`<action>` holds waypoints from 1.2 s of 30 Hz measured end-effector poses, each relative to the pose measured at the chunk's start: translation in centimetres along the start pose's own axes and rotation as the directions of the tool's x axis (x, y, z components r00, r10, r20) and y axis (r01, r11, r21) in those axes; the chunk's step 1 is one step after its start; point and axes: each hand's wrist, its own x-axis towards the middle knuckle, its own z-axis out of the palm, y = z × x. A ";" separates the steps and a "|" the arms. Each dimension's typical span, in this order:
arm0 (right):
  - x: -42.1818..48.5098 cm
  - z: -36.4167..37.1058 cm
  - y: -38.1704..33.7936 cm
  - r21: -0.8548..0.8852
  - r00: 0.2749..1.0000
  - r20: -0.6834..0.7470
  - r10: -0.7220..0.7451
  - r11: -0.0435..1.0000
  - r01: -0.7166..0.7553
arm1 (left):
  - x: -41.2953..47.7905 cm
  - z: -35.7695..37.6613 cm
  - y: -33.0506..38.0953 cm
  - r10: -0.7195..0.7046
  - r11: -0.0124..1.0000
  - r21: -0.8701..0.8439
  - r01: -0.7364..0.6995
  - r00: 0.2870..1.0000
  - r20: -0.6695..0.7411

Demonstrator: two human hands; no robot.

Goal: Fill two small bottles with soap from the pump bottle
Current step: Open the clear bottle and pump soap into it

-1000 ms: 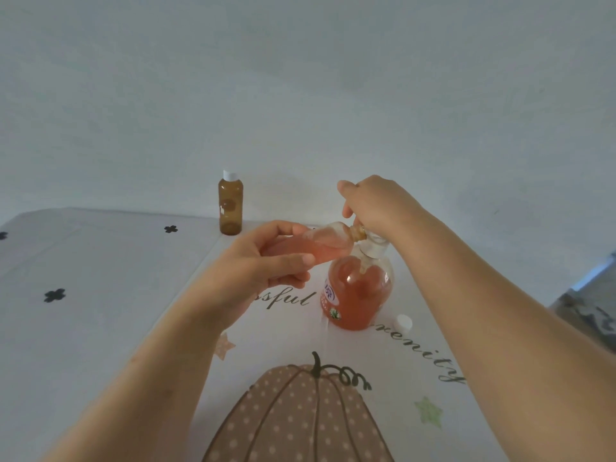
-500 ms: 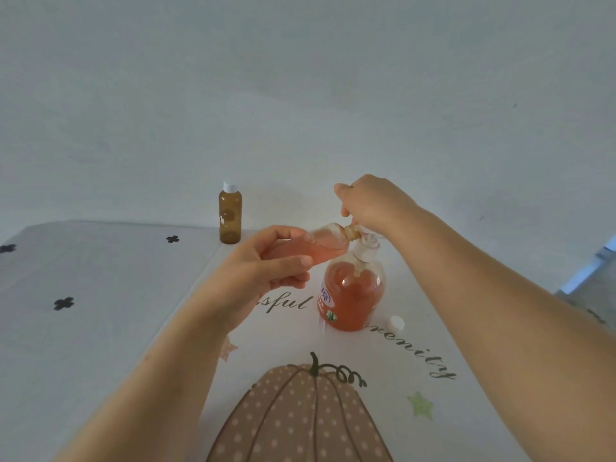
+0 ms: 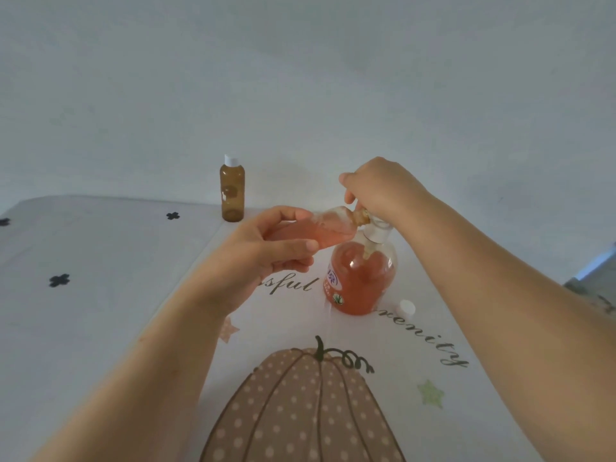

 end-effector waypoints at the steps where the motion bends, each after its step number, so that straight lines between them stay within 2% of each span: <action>1: -0.1 0.1 0.0 -0.001 1.000 -0.008 -0.002 1.000 0.002 | 0.0 0.0 0.0 0.001 1.000 -0.001 -0.001 1.000 0.001; 5: -0.5 -0.4 -0.2 0.002 1.000 -0.014 0.001 1.000 -0.001 | -0.1 0.2 0.1 0.004 1.000 -0.004 -0.004 1.000 0.002; 12: -1.3 -1.7 -1.0 -0.101 0.999 -0.033 -0.020 0.995 0.017 | -0.3 0.5 0.1 0.017 0.999 -0.032 -0.017 1.000 0.010; 19: -1.2 -1.6 -1.0 -0.013 1.000 -0.009 -0.024 1.000 0.024 | -0.2 0.7 0.4 0.025 0.999 -0.030 -0.025 1.000 -0.009; 25: -1.0 -0.5 -0.5 -0.038 0.999 -0.030 -0.013 0.999 0.012 | 0.0 0.1 0.1 0.004 1.000 0.003 -0.004 1.000 0.002; 36: -1.2 -1.3 -0.6 0.022 0.999 -0.032 -0.017 1.000 0.018 | -0.3 0.4 0.3 0.000 1.000 -0.011 0.000 1.000 0.011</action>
